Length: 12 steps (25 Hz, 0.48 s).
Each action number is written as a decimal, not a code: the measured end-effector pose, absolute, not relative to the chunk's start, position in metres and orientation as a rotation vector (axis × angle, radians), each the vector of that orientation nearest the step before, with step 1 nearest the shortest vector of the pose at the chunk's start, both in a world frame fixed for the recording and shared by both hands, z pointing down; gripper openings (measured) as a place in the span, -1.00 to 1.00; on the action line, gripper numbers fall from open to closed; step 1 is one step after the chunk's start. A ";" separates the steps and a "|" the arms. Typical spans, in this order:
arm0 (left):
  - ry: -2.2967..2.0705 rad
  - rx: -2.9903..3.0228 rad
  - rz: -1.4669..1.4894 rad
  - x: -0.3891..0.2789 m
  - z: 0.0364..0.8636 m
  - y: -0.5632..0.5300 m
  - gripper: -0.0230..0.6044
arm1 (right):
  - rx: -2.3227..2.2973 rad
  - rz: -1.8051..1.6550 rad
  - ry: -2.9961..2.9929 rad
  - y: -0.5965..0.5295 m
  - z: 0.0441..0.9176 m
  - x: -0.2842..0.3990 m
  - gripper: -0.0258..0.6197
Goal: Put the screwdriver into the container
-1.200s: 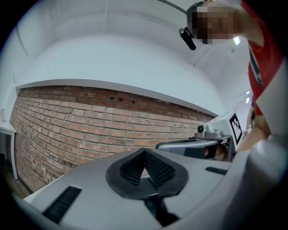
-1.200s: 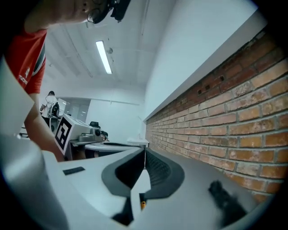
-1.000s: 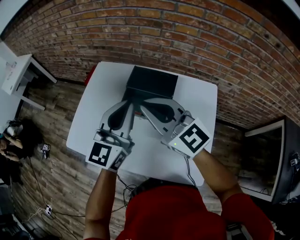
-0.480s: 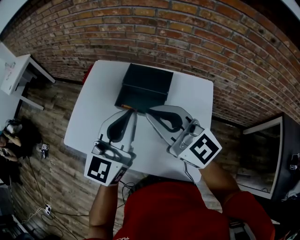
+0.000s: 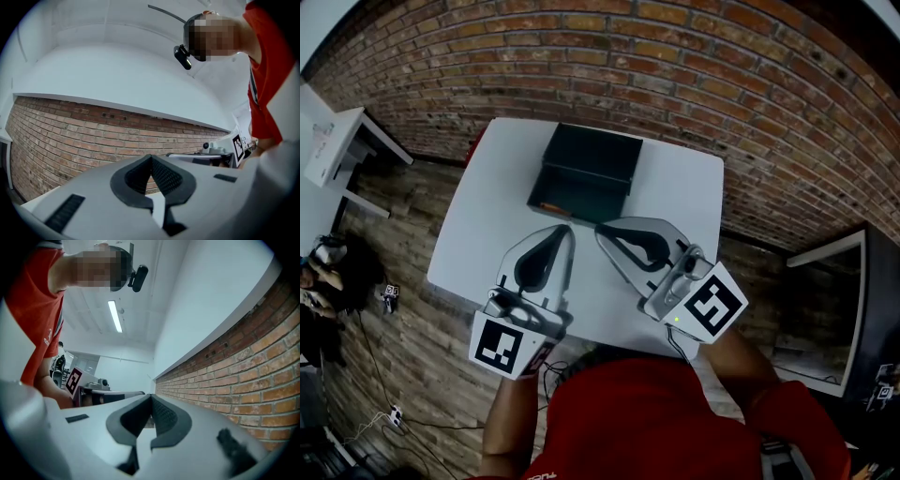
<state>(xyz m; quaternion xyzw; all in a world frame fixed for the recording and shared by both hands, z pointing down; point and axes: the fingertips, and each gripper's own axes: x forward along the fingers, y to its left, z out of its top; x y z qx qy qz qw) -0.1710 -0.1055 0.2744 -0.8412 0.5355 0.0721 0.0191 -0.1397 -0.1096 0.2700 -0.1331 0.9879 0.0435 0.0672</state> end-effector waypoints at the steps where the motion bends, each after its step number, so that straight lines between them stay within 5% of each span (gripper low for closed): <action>1: 1.662 -2.613 0.223 -0.169 0.275 -0.104 -0.88 | -0.397 0.134 2.976 -0.107 0.270 -0.139 -0.83; 12: 1.659 -2.635 0.217 -0.159 0.281 -0.098 -0.88 | -0.393 0.124 2.985 -0.098 0.276 -0.133 -0.83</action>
